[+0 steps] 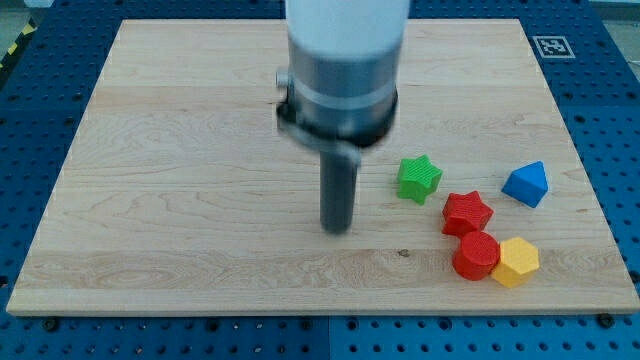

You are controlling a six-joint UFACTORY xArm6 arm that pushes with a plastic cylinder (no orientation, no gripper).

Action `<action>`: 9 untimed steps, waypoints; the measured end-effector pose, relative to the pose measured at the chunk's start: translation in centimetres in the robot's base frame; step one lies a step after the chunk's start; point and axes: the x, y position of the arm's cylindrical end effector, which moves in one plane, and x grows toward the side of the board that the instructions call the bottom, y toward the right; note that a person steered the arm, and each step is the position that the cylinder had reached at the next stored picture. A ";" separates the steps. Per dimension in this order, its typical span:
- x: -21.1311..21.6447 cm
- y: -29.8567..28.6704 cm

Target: Push the yellow hexagon to the bottom left of the yellow heart

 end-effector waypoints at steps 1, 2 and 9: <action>4.0 1.5; 4.3 2.5; 0.0 18.8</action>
